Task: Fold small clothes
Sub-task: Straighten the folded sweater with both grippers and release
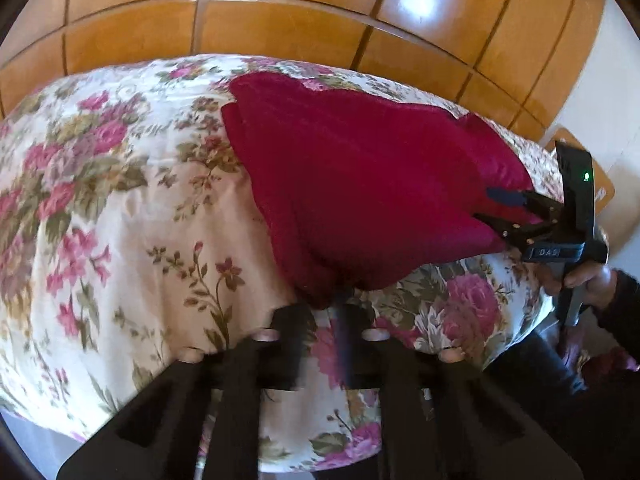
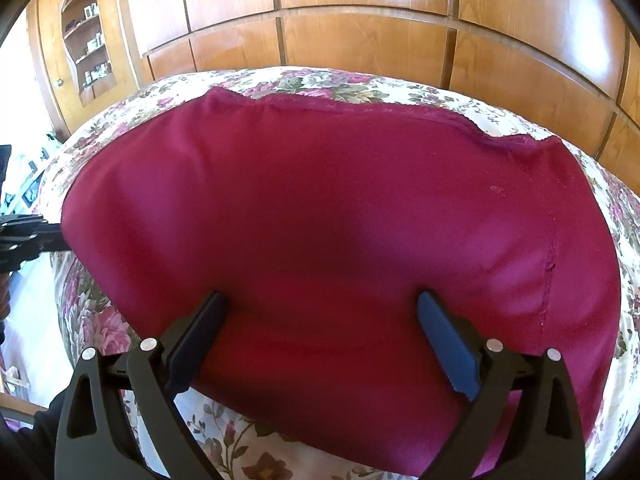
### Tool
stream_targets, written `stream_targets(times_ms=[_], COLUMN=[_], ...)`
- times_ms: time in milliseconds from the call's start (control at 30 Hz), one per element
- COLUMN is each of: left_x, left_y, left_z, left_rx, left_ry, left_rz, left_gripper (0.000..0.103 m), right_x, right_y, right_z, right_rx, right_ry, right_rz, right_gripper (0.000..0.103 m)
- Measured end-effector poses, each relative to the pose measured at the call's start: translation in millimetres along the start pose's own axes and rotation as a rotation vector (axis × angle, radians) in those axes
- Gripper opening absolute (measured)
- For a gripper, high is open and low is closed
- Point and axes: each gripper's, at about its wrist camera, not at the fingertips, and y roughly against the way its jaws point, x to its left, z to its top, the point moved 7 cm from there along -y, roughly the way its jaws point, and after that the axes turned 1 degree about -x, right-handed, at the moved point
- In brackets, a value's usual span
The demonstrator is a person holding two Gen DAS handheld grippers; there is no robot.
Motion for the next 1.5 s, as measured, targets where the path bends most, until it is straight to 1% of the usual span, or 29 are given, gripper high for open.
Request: stream_targets(times_ms=[133, 167, 233, 300, 333, 367, 400, 433, 467, 533, 567, 600, 667, 733, 800, 833, 867, 900, 933, 1000, 1133, 1233, 1267, 1300, 1333, 1433, 1500], left_x=[-6.2, -6.4, -3.6, 2.2, 6.9, 16.1, 21.9, 27.4, 34.4, 40.0, 42.3, 42.8, 38.2, 29.4, 15.6, 11.8, 8.3, 5.2, 1.9, -6.1, -18.9, -19.1, -18.1, -16.5, -15.4, -11.7, -11.6], left_y=[28.8, 36.0, 33.5, 16.8, 8.4, 0.8, 1.7, 6.6, 18.0, 36.2, 46.3, 52.8, 62.0, 60.6, 48.2, 42.2, 33.4, 24.3, 17.1, 4.1, -12.7, -17.2, -18.8, -20.5, -21.3, -27.3, -28.2], left_z=[13.3, 13.6, 5.0, -12.6, -21.5, -30.9, -33.0, -30.9, -24.3, -12.6, -4.9, 1.7, 19.1, 35.8, 54.2, 62.7, 69.8, 75.0, 78.0, 80.7, 78.6, 77.8, 77.3, 76.3, 75.1, 72.0, 71.0], left_rx=[-0.037, -0.036, 0.011, 0.088, 0.125, 0.160, 0.155, 0.142, 0.105, 0.028, -0.013, -0.045, -0.112, -0.143, -0.152, -0.153, -0.150, -0.142, -0.132, -0.122, -0.099, -0.095, -0.092, -0.086, -0.081, -0.071, -0.073], left_ry=[-0.108, -0.147, -0.209, -0.226, -0.242, -0.246, -0.211, -0.140, -0.051, 0.027, 0.094, 0.136, 0.181, 0.184, 0.186, 0.177, 0.157, 0.141, 0.132, 0.127, 0.083, 0.061, 0.059, 0.060, 0.060, 0.071, 0.074], left_rz=[0.025, 0.048, 0.101, 0.131, 0.167, 0.219, 0.211, 0.180, 0.153, 0.123, 0.080, 0.051, 0.028, 0.046, 0.073, 0.094, 0.145, 0.175, 0.186, 0.197, 0.251, 0.282, 0.288, 0.292, 0.295, 0.295, 0.301], left_gripper=[0.006, 0.006, 0.006, 0.004, 0.000, 0.000, 0.000, 0.000, 0.000, 0.000, 0.000, 0.000, 0.000, 0.000, 0.000, 0.000, 0.001, 0.007, 0.015, 0.026, 0.027, 0.027, 0.027, 0.027, 0.027, 0.027, 0.027], right_x=[-0.8, -1.5, -1.4, -0.2, 0.0, -0.5, -0.9, -1.2, -1.6, -2.1, -2.0, -2.0, -0.8, 0.0, 0.9, 0.6, -1.4, -4.7, -9.7, -22.0, -48.1, -63.8, -68.6, -74.0, -77.3, -85.7, -85.3], right_y=[-0.9, -1.8, -3.5, -4.0, -4.1, -3.7, -3.5, -3.4, -3.3, -4.0, -3.4, -3.2, -0.1, 3.7, 11.9, 16.0, 21.7, 28.2, 33.6, 39.6, 38.0, 33.6, 31.3, 25.5, 22.1, 19.8, 20.1], right_z=[5.0, 6.1, 4.7, 1.8, 0.5, -0.4, -0.8, -0.9, -1.3, -1.1, -1.0, -0.7, -1.4, -0.1, 4.4, 6.8, 10.5, 13.9, 16.8, 19.9, 19.3, 15.7, 12.8, 6.5, 0.4, -8.3, -8.1], right_rx=[0.055, 0.057, 0.045, 0.022, 0.007, 0.001, -0.003, -0.006, -0.008, -0.015, -0.015, -0.014, -0.008, 0.014, 0.039, 0.036, 0.023, 0.006, -0.006, -0.020, -0.020, -0.006, 0.004, 0.032, 0.045, 0.014, 0.011], right_ry=[0.023, 0.021, 0.019, 0.028, 0.031, 0.029, 0.027, 0.028, 0.028, 0.026, 0.026, 0.024, 0.021, 0.023, 0.026, 0.029, 0.032, 0.032, 0.024, -0.009, -0.058, -0.068, -0.073, -0.072, -0.071, -0.117, -0.115], right_rz=[0.015, 0.021, 0.021, 0.007, 0.000, 0.001, 0.004, 0.006, 0.006, 0.007, 0.007, 0.004, -0.003, -0.014, -0.017, -0.021, -0.030, -0.039, -0.047, -0.061, -0.112, -0.147, -0.154, -0.167, -0.168, -0.110, -0.114], right_gripper=[0.097, 0.097, 0.098, 0.099, 0.099, 0.099, 0.099, 0.099, 0.099, 0.100, 0.100, 0.100, 0.100, 0.099, 0.099, 0.099, 0.099, 0.099, 0.099, 0.099, 0.099, 0.099, 0.099, 0.099, 0.099, 0.099, 0.099])
